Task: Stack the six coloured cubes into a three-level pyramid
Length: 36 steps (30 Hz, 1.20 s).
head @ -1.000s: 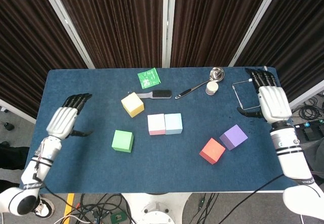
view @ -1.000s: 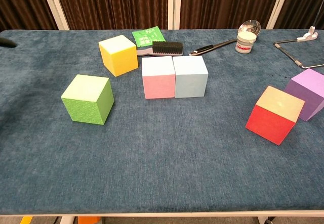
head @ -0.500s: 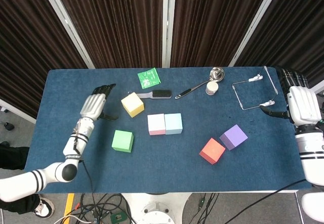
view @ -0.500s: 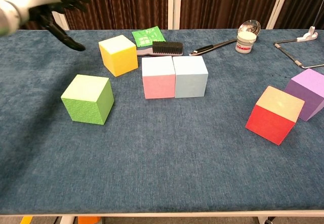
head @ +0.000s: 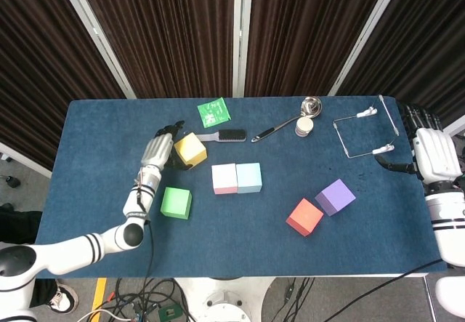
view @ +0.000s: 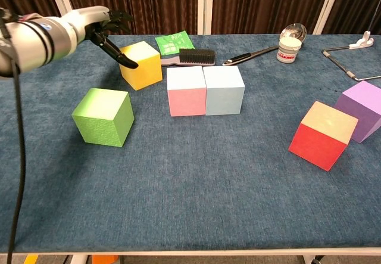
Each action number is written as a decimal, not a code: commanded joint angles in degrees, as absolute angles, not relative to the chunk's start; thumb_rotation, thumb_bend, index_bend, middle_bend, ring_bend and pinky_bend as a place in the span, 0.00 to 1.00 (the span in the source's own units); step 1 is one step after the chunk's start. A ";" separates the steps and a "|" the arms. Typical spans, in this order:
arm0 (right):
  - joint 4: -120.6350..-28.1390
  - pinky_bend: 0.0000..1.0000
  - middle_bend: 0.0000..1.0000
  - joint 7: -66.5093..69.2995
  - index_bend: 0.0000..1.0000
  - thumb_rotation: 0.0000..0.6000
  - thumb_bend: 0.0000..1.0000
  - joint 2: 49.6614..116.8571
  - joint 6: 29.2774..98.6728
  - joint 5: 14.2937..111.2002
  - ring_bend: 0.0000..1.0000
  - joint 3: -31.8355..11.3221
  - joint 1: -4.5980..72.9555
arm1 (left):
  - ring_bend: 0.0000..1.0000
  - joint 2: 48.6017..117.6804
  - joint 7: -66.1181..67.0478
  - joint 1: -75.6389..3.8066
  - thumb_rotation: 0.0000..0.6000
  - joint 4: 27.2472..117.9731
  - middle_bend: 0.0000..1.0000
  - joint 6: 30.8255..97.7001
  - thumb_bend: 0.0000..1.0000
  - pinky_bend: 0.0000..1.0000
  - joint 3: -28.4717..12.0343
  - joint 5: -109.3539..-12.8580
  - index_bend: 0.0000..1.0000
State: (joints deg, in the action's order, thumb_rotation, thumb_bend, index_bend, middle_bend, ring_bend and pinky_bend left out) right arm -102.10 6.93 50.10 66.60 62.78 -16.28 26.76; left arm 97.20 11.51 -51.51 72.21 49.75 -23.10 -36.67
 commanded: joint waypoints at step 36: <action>-98.60 0.00 0.07 8.98 0.00 1.00 0.07 51.99 61.76 63.42 0.00 -16.74 26.84 | 0.09 95.56 2.31 -46.55 1.00 72.64 0.42 52.32 0.17 0.05 -22.50 -48.40 0.12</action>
